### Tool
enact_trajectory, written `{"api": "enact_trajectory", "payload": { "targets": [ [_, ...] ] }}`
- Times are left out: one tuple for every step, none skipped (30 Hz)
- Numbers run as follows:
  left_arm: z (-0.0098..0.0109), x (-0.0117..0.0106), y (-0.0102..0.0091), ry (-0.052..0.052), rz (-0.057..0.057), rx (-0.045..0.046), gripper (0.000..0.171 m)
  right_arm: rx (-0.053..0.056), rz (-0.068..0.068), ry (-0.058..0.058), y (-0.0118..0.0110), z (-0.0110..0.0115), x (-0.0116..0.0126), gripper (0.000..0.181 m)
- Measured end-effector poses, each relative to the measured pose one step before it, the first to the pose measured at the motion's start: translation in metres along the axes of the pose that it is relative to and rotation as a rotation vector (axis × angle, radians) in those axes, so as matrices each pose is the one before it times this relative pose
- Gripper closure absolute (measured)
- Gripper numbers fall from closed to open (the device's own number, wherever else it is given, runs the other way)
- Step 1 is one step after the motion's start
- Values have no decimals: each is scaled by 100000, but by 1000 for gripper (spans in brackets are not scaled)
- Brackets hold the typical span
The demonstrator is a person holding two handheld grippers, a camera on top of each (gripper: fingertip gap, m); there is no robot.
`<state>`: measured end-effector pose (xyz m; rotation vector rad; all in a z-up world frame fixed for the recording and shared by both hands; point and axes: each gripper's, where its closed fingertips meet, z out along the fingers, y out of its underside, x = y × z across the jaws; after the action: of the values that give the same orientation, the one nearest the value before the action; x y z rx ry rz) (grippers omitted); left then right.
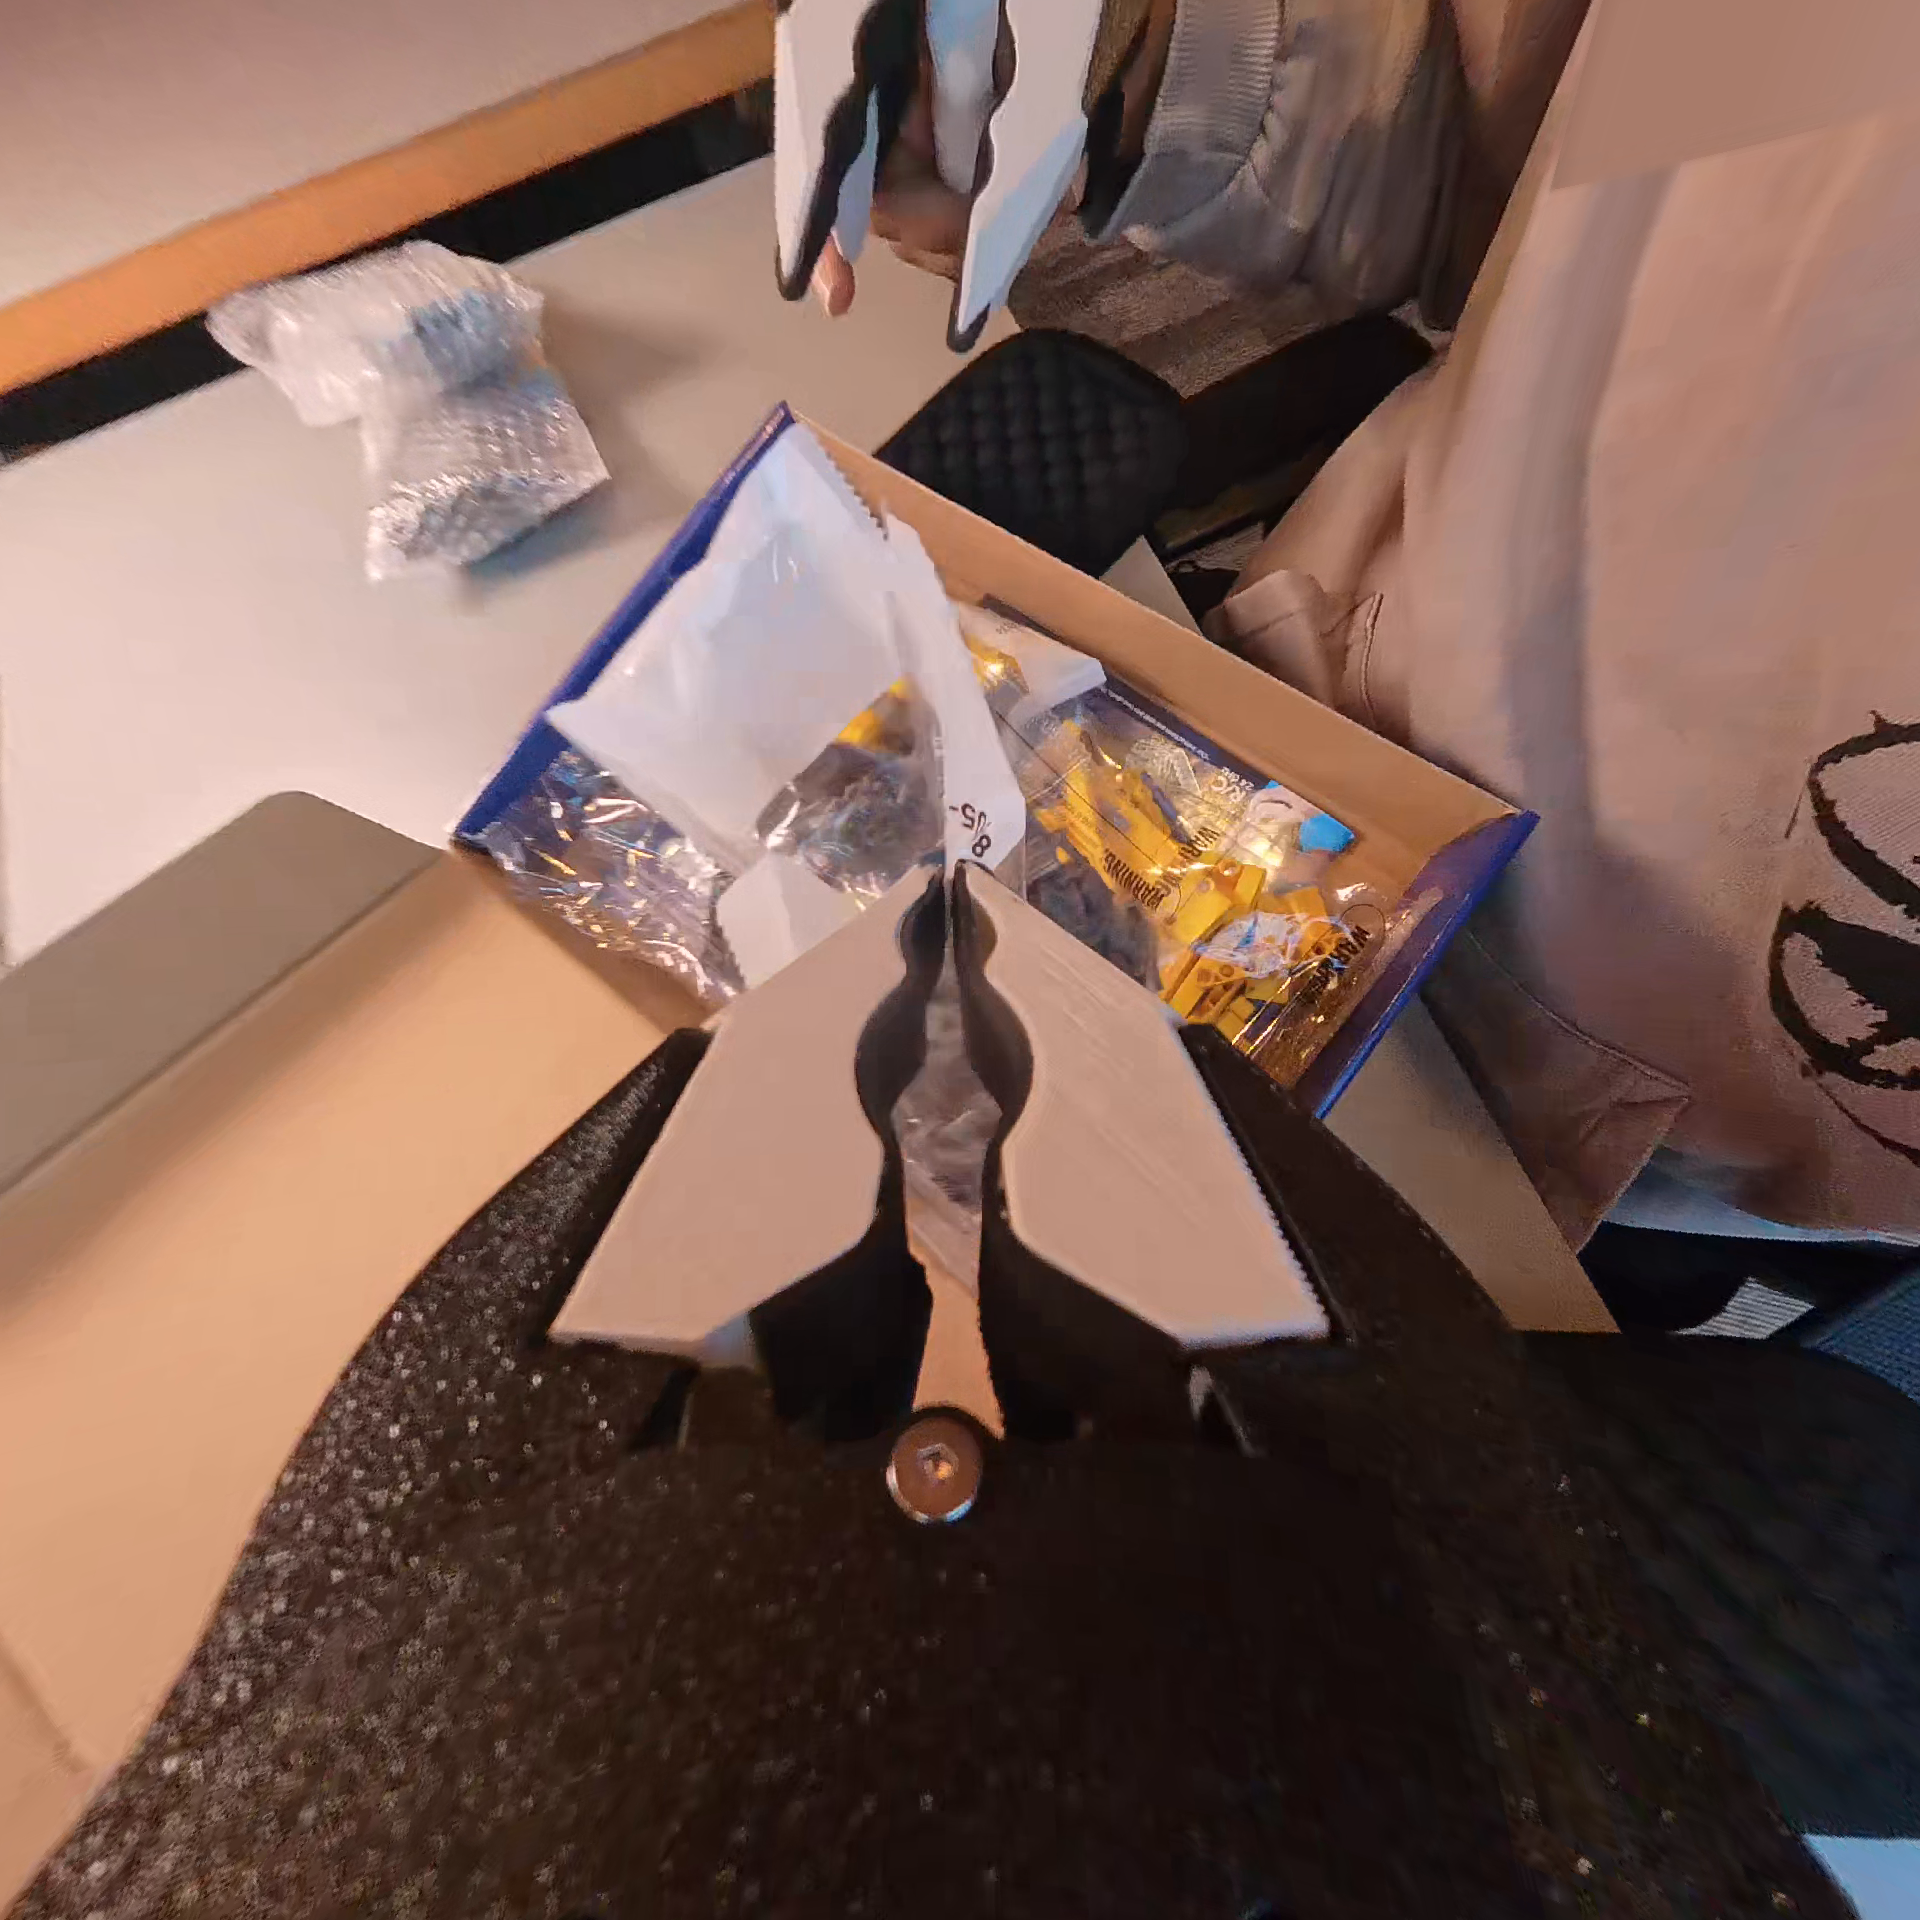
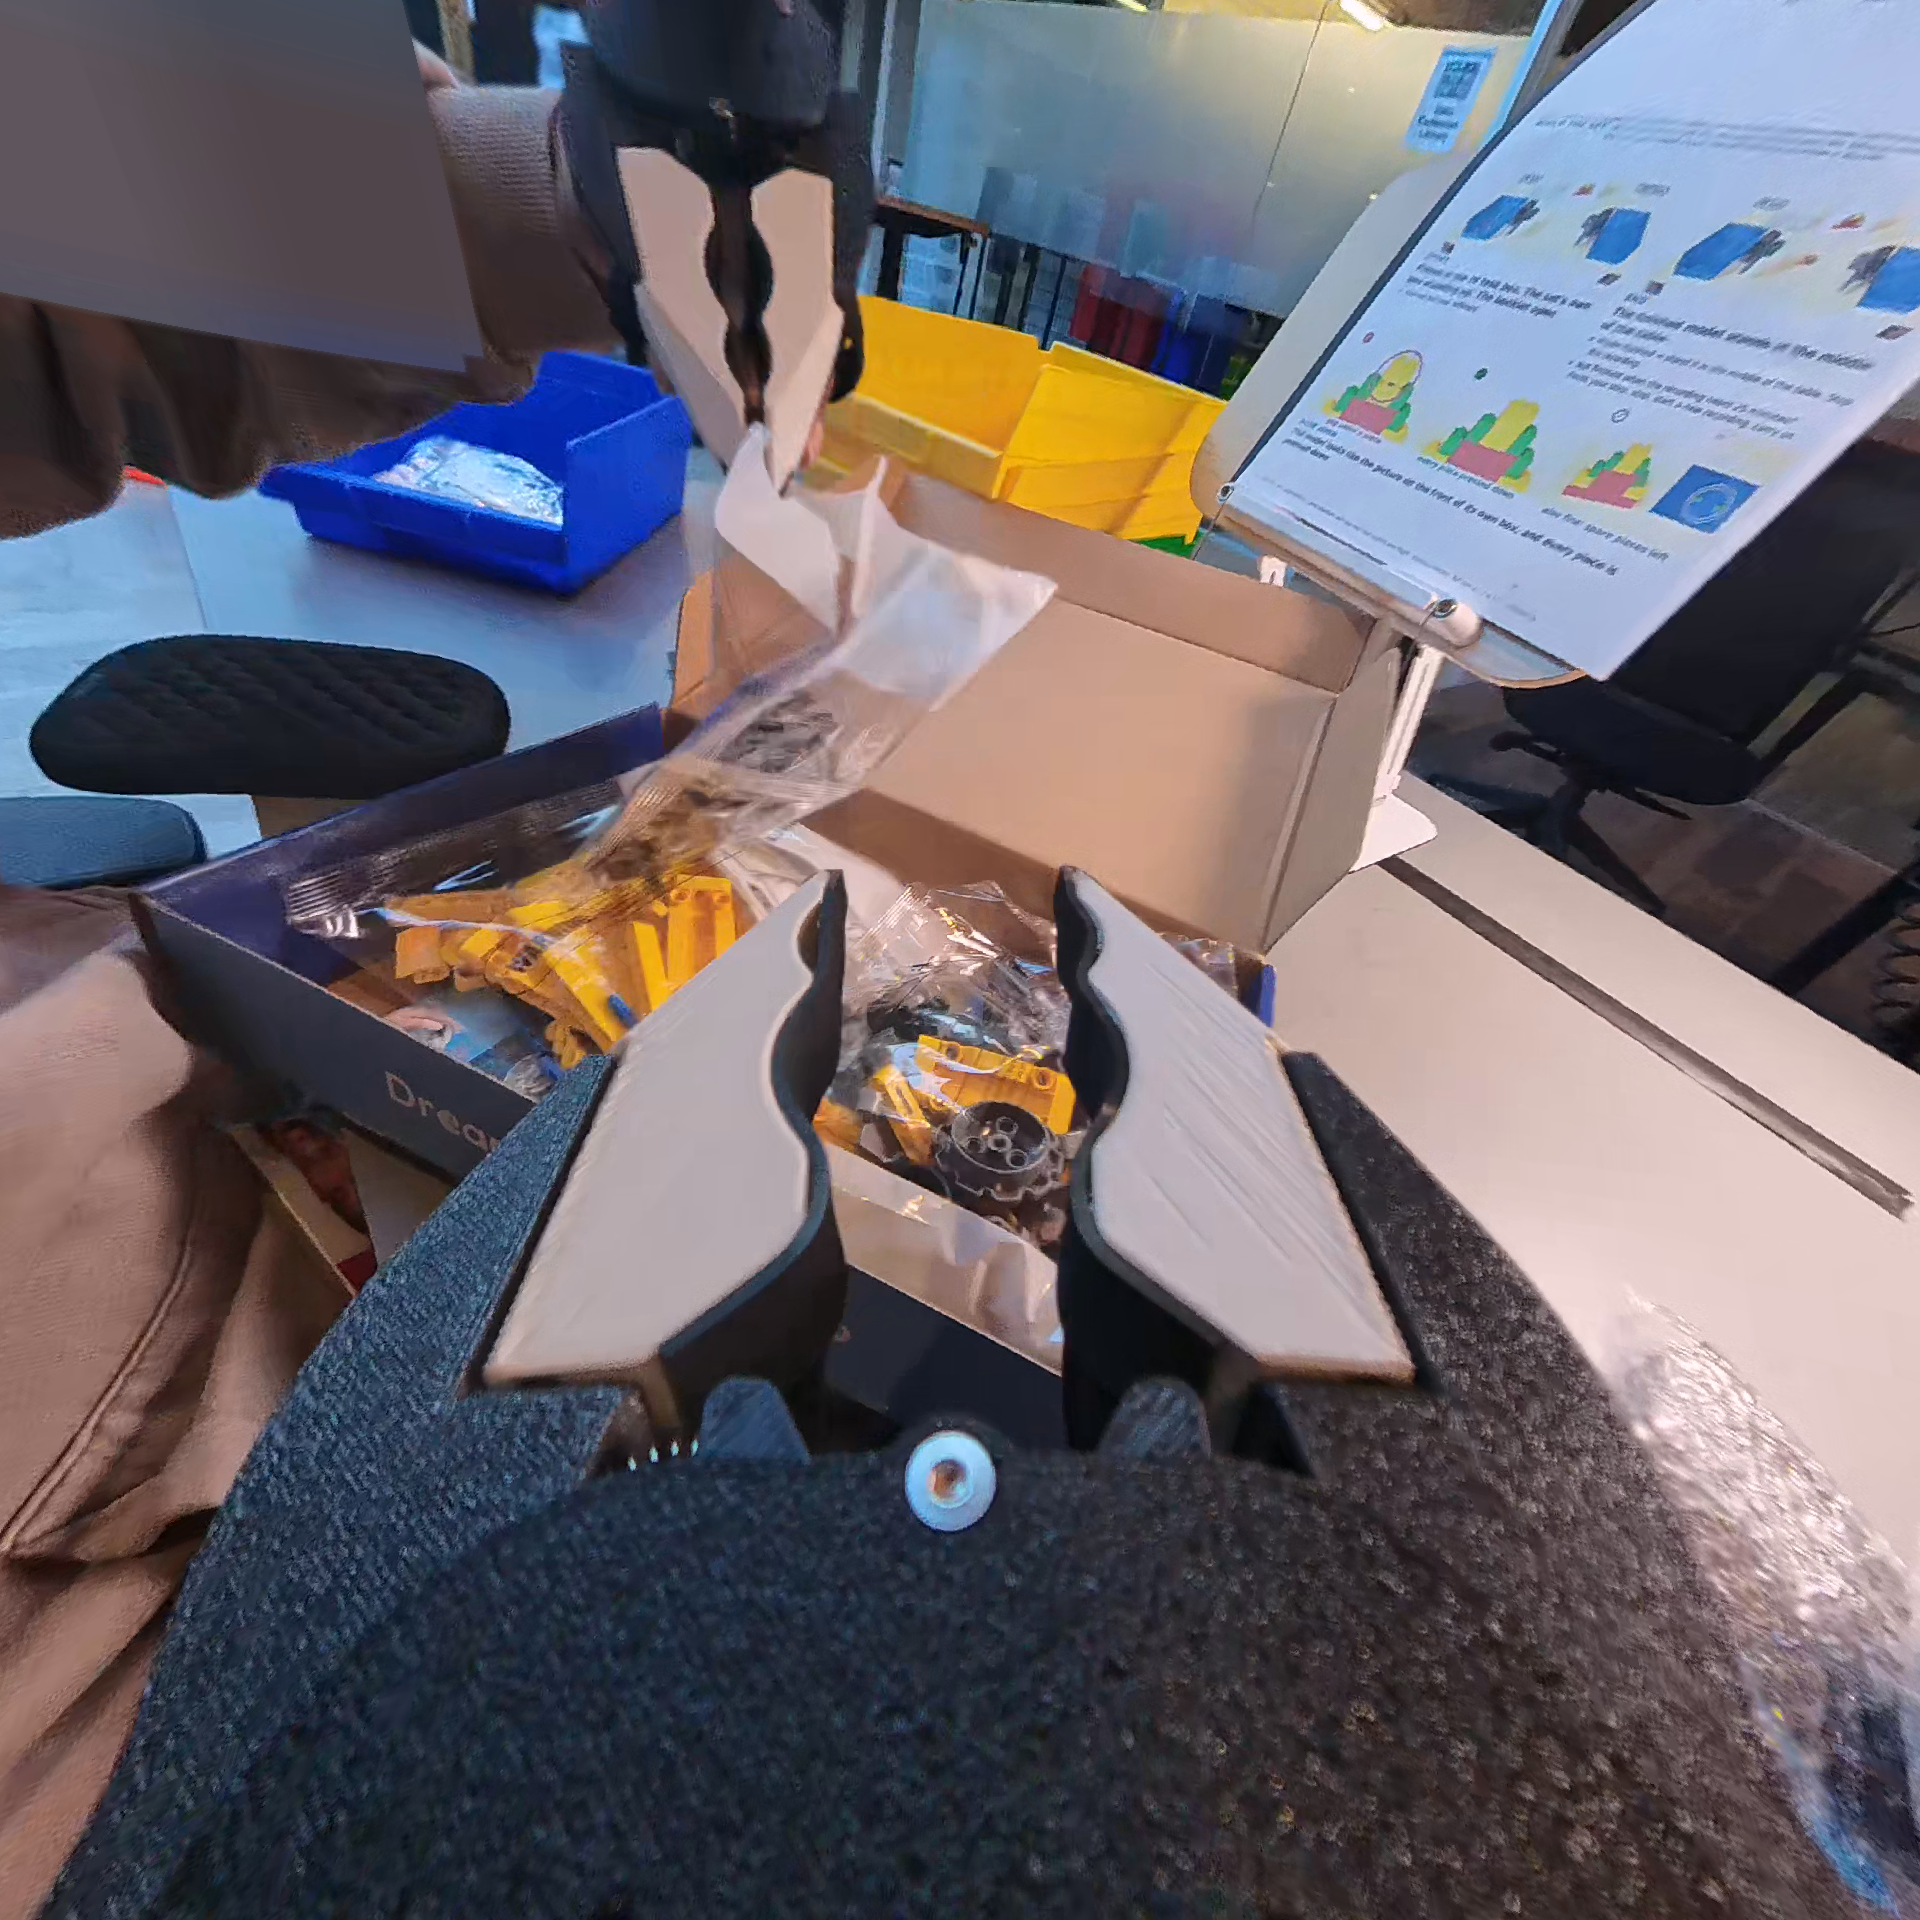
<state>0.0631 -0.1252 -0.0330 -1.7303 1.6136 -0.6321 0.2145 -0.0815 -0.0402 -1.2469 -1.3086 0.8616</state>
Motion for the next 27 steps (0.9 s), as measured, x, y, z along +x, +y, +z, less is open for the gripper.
{"api": "enact_trajectory", "payload": {
  "targets": [
    [597, 97, 230, 2076, -1327, 1186, 171, -1778, -116, -3214, 335, 333, -454, 141],
    [316, -29, 21, 860, -657, 1355, 171, -2335, -408, -3114, 382, 441, -430, 141],
    [73, -87, -56, -64, 7, 656, 171, -2715, -736, -2642, 397, 532, -361, 141],
    [-165, -120, -201, -748, 588, 726, 171, -2995, -891, -3609, 404, 607, -502, 141],
    [-321, -72, -398, -797, 529, 1560, 171, -3414, -912, -4882, 419, 669, -689, 141],
    [-435, 55, -530, -273, 404, 2215, 171, -3389, -1401, -4370, 343, 771, -622, 141],
    [-468, 145, -528, -188, 360, 1991, 171, -3481, -2182, -3942, 256, 849, -556, 141],
    [-486, 155, -408, -762, 848, 1102, 171, -4263, -2857, -4892, 249, 952, -684, 141],
    [-499, 209, -333, -816, 942, 588, 171, -5263, -3302, -6165, 318, 1072, -823, 140],
    [-509, 268, -316, -823, 843, 564, 171, -5739, -3768, -5501, 322, 1178, -661, 141],
    [-570, 270, -308, -1077, 811, 623, 171, -5259, -4526, -4244, 214, 1227, -463, 140],
    [-612, 225, -288, -1555, 725, 674, 171, -4471, -4928, -4402, 91, 1213, -475, 140],
    [-663, 241, -252, -1483, 548, 518, 171, -3332, -4523, -3818, -122, 1189, -355, 138],
    [-684, 168, -232, -2038, 605, 425, 171, -2681, -3861, -3965, -253, 1124, -339, 136],
    [-711, 106, -270, -2308, 459, 656, 171, -2611, -3666, -5285, -275, 1049, -575, 133],
    [-714, 133, -294, -1938, 253, 730, 171, -2439, -3610, -4181, -261, 998, -397, 131],
    [-668, 166, -317, -1580, 301, 819, 171, -2329, -3182, -1883, -157, 1009, 15, 131],
    [-589, 229, -289, -1120, 250, 675, 171, -2757, -2162, -1131, 150, 978, 223, 131],
    [-477, 271, -199, -832, 348, 197, 171, -784, 329, -1418, 76, 825, 284, 132],
    [-385, 283, -140, -833, 509, -102, 171, 1560, 2876, -1564, -130, 555, 307, 134],
    [-319, 341, -141, -431, 425, 100, 171, 3221, 4131, -1270, -283, 303, 296, 134],
    [-260, 412, -143, -89, 332, 279, 171, 3676, 4311, 447, -260, 166, 431, 136],
    [-206, 402, -68, -63, 474, -78, 171, 1894, 4246, 1604, 60, 155, 493, 138],
    [-154, 385, 18, 54, 454, -313, 171, 770, 2555, 2225, 192, 112, 421, 141],
    [-119, 342, 13, 234, 347, -122, 171, 975, 901, 3178, 47, 20, 380, 144],
    [-51, 341, -53, 808, 3, 473, 171, 519, 254, 3062, -6, -33, 313, 144],
    [7, 295, -72, 1071, -244, 756, 171, 380, -553, 2715, -85, -113, 224, 144]
  ]
}}
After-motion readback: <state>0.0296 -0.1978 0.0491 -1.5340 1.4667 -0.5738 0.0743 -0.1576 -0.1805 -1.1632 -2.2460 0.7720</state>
